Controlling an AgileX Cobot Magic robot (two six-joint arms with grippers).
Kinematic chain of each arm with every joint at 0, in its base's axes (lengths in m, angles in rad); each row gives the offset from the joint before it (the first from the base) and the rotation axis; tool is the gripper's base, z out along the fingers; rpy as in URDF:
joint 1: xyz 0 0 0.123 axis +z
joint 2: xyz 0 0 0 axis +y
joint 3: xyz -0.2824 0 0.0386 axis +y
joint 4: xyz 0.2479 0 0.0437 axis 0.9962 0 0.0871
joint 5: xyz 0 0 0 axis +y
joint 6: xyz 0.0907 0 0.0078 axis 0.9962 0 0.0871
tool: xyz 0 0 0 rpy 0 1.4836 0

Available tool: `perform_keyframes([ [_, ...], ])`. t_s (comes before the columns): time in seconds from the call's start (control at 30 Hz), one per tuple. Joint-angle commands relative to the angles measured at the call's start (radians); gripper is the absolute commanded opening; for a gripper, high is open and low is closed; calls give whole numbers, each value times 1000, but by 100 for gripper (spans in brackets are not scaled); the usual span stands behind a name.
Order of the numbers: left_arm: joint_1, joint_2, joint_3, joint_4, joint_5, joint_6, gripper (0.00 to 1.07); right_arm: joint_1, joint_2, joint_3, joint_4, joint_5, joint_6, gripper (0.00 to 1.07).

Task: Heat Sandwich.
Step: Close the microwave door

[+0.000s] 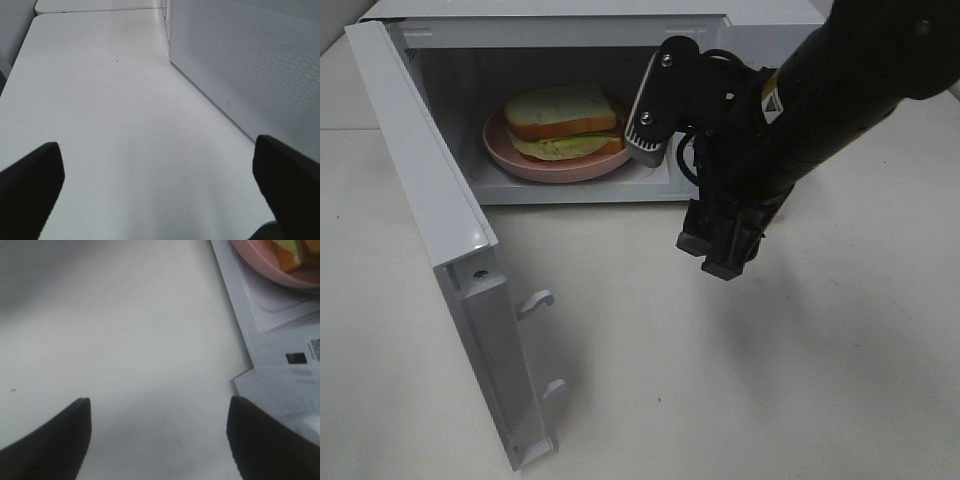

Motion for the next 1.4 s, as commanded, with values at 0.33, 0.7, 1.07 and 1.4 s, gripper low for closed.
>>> perform_keyframes([
  [0.33, -1, -28, 2, -4, -1, 2, 98, 3, -205, 122, -4, 119, 345, 73],
  [0.7, -1, -28, 2, -4, -1, 2, 98, 3, -395, 194, -4, 286, 418, 73],
  [1.07, -1, -28, 2, -4, -1, 2, 98, 3, -464, 194, -2, 447, 442, 73],
  [1.4, -1, -28, 2, -4, -1, 2, 98, 3, -561, 228, -1, 564, 483, 73],
])
